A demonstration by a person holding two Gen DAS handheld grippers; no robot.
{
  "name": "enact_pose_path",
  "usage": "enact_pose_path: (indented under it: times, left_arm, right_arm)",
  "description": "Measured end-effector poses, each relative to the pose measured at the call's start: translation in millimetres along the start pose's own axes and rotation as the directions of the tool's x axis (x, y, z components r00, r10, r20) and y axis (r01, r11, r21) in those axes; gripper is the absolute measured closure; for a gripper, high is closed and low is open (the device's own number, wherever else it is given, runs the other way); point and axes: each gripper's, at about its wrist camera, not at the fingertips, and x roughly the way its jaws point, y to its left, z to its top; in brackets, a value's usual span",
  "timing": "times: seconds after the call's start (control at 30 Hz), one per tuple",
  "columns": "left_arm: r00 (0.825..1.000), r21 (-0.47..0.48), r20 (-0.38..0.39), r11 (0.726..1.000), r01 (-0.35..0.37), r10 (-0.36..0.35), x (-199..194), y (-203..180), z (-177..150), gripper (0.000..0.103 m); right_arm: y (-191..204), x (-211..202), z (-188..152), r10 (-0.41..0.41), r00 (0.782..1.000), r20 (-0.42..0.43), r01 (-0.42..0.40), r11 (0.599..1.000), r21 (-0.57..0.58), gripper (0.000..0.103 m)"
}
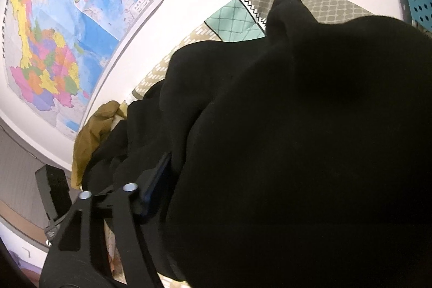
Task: Fold large clothes
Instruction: 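Grasp the folded black shirt bundle with both grippers and lift it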
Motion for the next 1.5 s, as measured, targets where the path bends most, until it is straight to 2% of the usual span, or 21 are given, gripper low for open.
enact_pose_path:
  times: [0.1,0.2,0.3,0.4,0.47,0.53,0.67,0.7,0.73,0.8,0.87,0.93,1.03,1.07,1.13,1.17,1.2,1.33,1.43,1.5]
  left_arm:
    - [1.0,-0.003,-0.002,1.0,0.009,-0.009,-3.3,0.7,0.9,0.039]
    - [1.0,-0.011,-0.009,1.0,0.024,-0.025,-8.7,3.1,3.2,0.048]
    - [0.997,-0.03,-0.023,0.997,0.073,-0.074,-20.0,10.7,10.9,0.058]
    - [0.992,-0.027,0.004,0.992,0.123,-0.123,-44.1,18.2,19.2,0.062]
    - [0.987,-0.001,0.035,0.988,0.154,-0.154,-62.8,22.1,20.4,0.061]
    - [0.987,0.04,0.029,0.986,0.16,-0.161,-67.5,26.7,17.8,0.053]
    - [0.985,-0.012,-0.098,0.99,0.139,-0.139,-34.3,44.8,12.2,0.05]
    - [0.984,-0.022,-0.104,0.989,0.143,-0.144,-30.2,47.8,10.3,0.045]
    - [0.982,-0.027,-0.104,0.988,0.154,-0.156,-27.5,50.0,8.6,0.042]
    - [0.985,0.002,-0.093,0.989,0.147,-0.146,-26.5,49.7,7.6,0.041]
    - [0.986,0.022,-0.092,0.989,0.144,-0.142,-24.9,45.7,7.9,0.036]
    - [0.983,0.008,-0.106,0.988,0.151,-0.15,-18.1,46.2,9.6,0.023]
    - [0.984,0.006,-0.106,0.99,0.143,-0.142,-12.0,45.3,8.5,0.018]
    - [0.986,0.012,-0.101,0.991,0.133,-0.131,-11.3,43.1,8.9,0.018]
    - [0.987,0.006,-0.094,0.991,0.132,-0.131,-10.9,40.2,9.8,0.022]
    - [0.988,0.004,-0.087,0.992,0.127,-0.127,-11.6,40.6,10.1,0.025]
    - [0.989,0.004,-0.085,0.992,0.124,-0.123,-12.5,40.7,10.4,0.031]
    - [0.992,0.025,-0.08,0.995,0.099,-0.097,-16.2,37.5,11.7,0.042]
    - [0.995,0.063,-0.073,0.995,0.073,-0.069,-16.0,32.6,11.7,0.043]
    - [0.995,0.063,-0.075,0.995,0.077,-0.072,-14.6,35.0,12.2,0.043]
  right_arm:
    - [-4.0,0.7,-1.0,0.027,1.0,-0.014,-0.027,1.0,0.013,0.063]
    - [1.9,-3.3,-2.0,0.058,0.998,-0.014,-0.058,0.998,0.0,0.075]
    - [15.1,-12.9,-1.8,0.102,0.995,-0.011,-0.102,0.994,-0.028,0.078]
    - [31.8,-30.2,-5.7,0.175,0.985,0.002,-0.175,0.983,-0.049,0.078]
    - [39.9,-38.8,-11.2,0.209,0.978,0.004,-0.208,0.975,-0.073,0.078]
    - [39.4,-40.0,-18.0,0.212,0.977,-0.008,-0.212,0.975,-0.07,0.077]
    - [25.3,-20.1,-30.3,0.131,0.989,-0.075,-0.134,0.99,-0.038,0.061]
    - [24.8,-18.6,-32.7,0.118,0.99,-0.072,-0.121,0.992,-0.043,0.052]
    - [24.9,-18.9,-34.9,0.086,0.995,-0.058,-0.089,0.994,-0.055,0.047]
    - [24.6,-16.9,-35.3,0.071,0.996,-0.063,-0.074,0.996,-0.056,0.033]
    - [23.1,-15.4,-36.3,0.057,0.996,-0.065,-0.06,0.997,-0.042,0.026]
    - [19.7,-12.8,-35.8,0.077,0.995,-0.06,-0.079,0.997,-0.023,0.021]
    - [19.7,-11.4,-34.1,0.087,0.995,-0.04,-0.088,0.996,-0.012,0.017]
    - [18.9,-11.1,-33.4,0.086,0.996,-0.032,-0.086,0.996,-0.01,0.019]
    - [18.5,-9.7,-33.8,0.078,0.997,-0.024,-0.078,0.997,-0.007,0.033]
    - [16.6,-8.8,-33.7,0.091,0.996,-0.024,-0.091,0.996,-0.003,0.054]
    - [14.2,-8.1,-33.9,0.12,0.992,-0.027,-0.12,0.993,0.008,0.064]
    - [13.0,-10.5,-35.2,0.146,0.989,-0.023,-0.146,0.989,0.008,0.069]
    - [8.4,-11.2,-35.5,0.159,0.987,-0.024,-0.158,0.987,0.03,0.069]
    - [7.2,-10.6,-35.9,0.157,0.987,-0.029,-0.155,0.987,0.04,0.059]
